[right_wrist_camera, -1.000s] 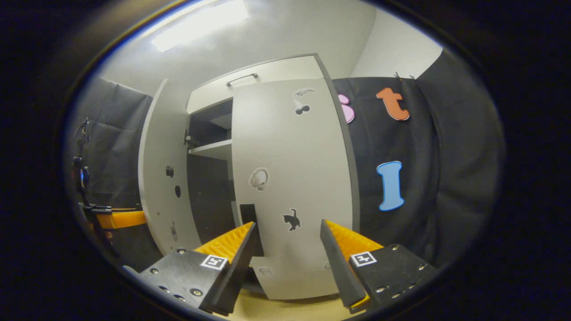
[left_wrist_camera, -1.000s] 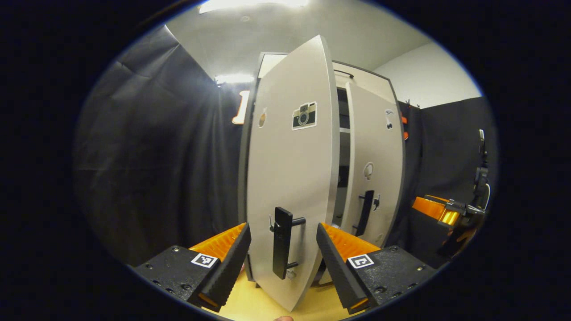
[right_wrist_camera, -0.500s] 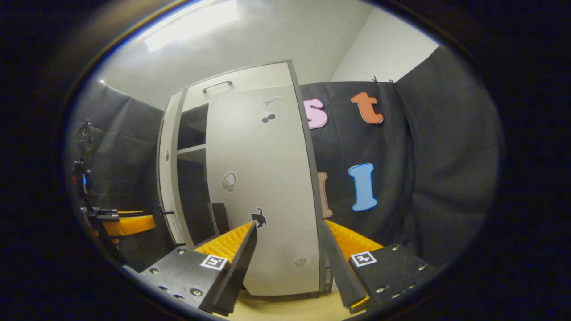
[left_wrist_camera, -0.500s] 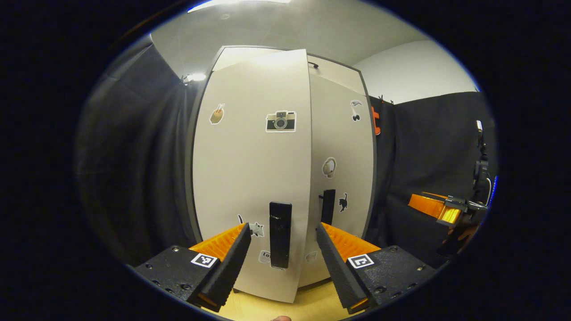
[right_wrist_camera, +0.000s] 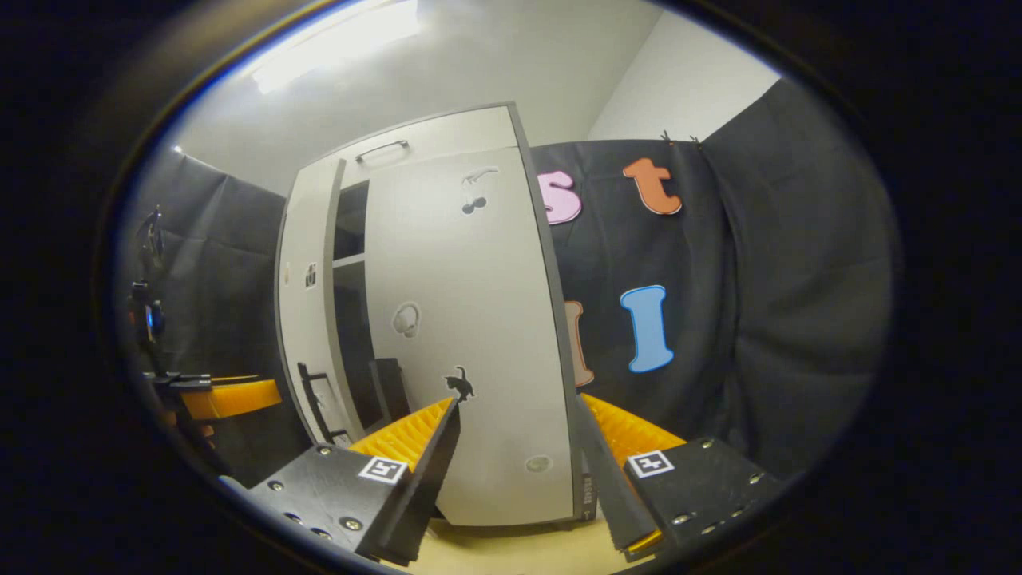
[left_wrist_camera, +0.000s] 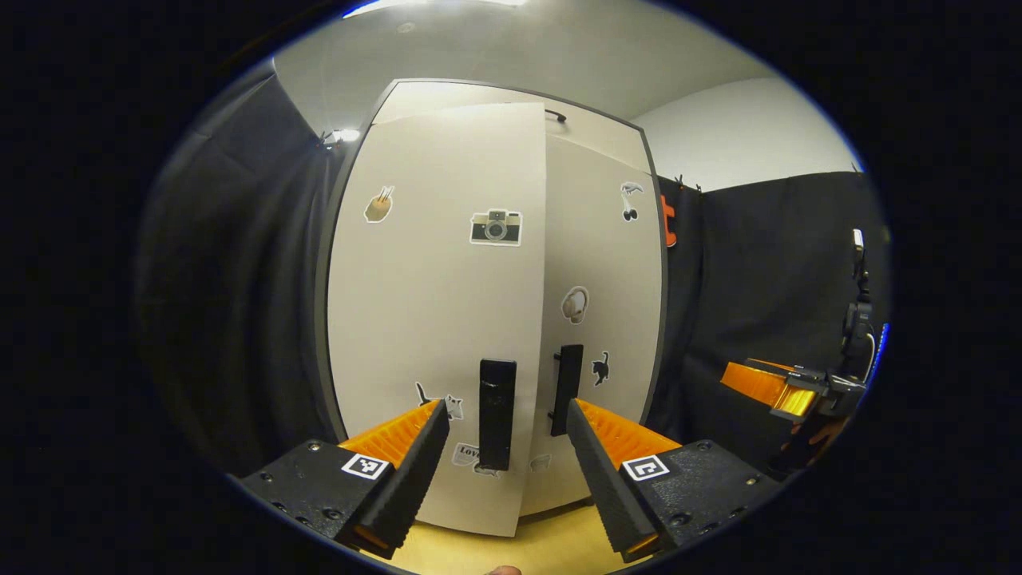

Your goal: Grab one shoe with the right hand and put it into the shoe cabinet, grab the other shoe with the left hand and put it into the shoe cabinet; then close the right door with the right hand and the left door with the left hand.

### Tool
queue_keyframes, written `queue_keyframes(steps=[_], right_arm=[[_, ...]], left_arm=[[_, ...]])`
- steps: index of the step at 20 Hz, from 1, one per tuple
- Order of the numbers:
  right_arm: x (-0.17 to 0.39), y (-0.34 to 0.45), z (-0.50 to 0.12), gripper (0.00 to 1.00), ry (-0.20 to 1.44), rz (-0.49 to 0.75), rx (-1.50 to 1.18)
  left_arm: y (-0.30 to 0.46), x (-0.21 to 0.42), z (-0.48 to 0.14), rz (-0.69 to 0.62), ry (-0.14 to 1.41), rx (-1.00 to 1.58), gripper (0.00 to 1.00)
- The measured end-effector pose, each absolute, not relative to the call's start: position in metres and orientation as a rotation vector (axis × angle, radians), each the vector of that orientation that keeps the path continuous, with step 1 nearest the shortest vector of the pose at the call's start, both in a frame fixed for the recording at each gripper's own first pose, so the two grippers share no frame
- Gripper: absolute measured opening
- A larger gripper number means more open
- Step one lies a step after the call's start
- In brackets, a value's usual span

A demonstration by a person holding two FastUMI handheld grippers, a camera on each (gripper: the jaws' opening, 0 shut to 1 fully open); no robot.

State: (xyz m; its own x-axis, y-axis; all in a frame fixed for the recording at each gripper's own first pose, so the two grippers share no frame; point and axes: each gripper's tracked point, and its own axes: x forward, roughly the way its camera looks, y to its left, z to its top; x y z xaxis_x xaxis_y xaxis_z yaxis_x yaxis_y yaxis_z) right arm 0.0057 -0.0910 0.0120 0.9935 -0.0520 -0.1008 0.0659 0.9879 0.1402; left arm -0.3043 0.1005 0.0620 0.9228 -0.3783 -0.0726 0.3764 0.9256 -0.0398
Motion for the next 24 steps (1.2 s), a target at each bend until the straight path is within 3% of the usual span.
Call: queue_keyframes(steps=[11, 24], right_arm=[[0.011, -0.053, 0.013, 0.85, 0.101, -0.051, 0.130], [-0.008, -0.038, 0.021, 0.85, 0.086, -0.125, 0.121]], left_arm=[[0.117, -0.303, 0.060, -0.355, 0.089, -0.045, 0.90], [0.111, -0.299, 0.064, -0.416, 0.069, -0.027, 0.91]])
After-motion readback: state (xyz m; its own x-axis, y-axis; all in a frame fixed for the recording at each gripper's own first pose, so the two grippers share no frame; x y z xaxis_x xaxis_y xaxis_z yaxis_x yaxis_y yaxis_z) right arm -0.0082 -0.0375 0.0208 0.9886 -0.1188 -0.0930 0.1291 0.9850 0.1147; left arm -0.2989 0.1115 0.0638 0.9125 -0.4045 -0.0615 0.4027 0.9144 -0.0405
